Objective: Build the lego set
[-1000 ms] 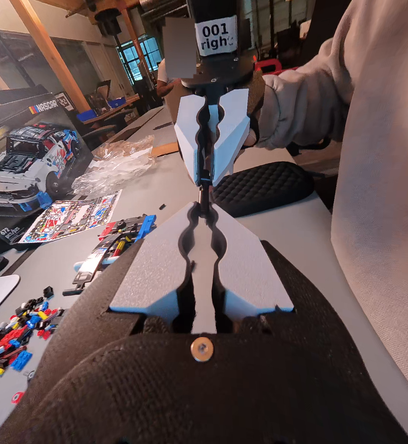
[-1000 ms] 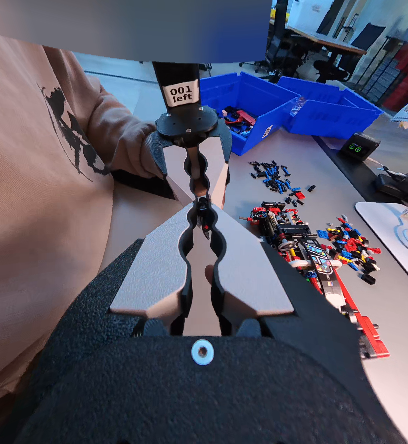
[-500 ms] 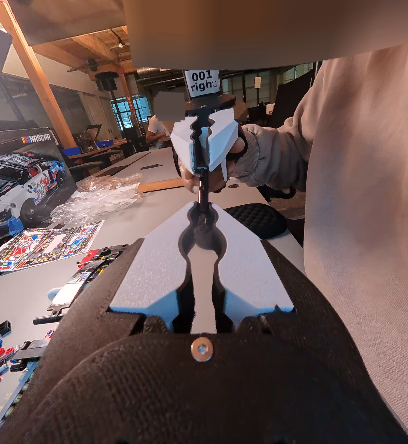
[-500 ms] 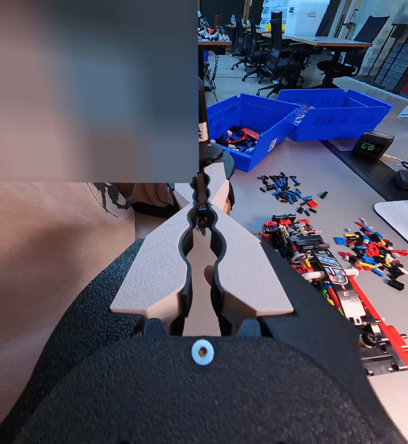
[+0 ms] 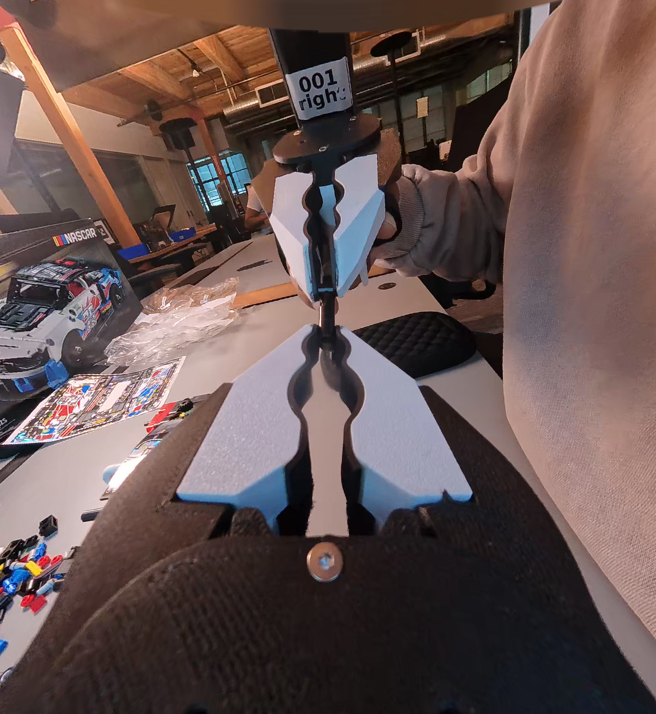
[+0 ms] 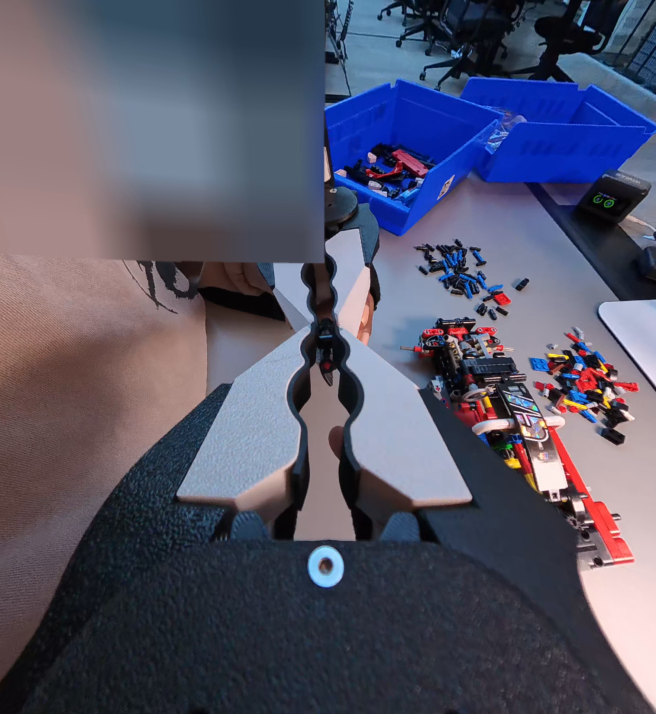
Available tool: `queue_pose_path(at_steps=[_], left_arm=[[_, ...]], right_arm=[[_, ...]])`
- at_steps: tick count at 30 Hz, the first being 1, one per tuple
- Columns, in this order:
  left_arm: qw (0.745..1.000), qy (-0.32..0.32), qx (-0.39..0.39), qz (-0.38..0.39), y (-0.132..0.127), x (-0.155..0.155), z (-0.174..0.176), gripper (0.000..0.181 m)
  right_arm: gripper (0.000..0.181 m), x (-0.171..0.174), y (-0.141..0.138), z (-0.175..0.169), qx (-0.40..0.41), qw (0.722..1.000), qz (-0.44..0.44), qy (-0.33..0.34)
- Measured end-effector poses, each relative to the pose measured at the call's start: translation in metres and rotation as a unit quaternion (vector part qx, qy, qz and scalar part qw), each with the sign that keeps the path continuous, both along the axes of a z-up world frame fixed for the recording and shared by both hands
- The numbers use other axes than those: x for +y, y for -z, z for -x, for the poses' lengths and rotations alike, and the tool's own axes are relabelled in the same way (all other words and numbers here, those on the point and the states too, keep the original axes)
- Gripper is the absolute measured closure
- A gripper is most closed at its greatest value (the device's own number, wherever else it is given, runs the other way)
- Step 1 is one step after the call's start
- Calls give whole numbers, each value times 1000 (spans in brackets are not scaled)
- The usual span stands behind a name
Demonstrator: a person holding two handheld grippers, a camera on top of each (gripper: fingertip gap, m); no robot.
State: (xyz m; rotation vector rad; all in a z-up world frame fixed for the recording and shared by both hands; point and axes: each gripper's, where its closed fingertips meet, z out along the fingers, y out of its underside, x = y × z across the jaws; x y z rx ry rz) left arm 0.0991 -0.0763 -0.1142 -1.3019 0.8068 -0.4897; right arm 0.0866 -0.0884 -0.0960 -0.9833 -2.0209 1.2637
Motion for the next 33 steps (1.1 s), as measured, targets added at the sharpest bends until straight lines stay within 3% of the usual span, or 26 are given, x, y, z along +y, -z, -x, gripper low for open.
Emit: queue_pose_path(at_steps=[8,20,25,29,33], left_arm=[[998,-27,48,-13,4,1,-1,177],[993,-60,101,19,19,9,0,177],[988,-85,126,41,29,16,2,177],[987,-72,127,71,36,16,3,177],[984,-60,125,109,46,17,3,177]], right_arm=[[176,0,4,-3,0,1000,19,-4],[176,6,19,-2,0,998,-58,2],[175,11,26,0,-7,998,-69,2],[176,13,34,1,-7,992,-124,-5],[176,15,42,2,-25,993,-114,-4]])
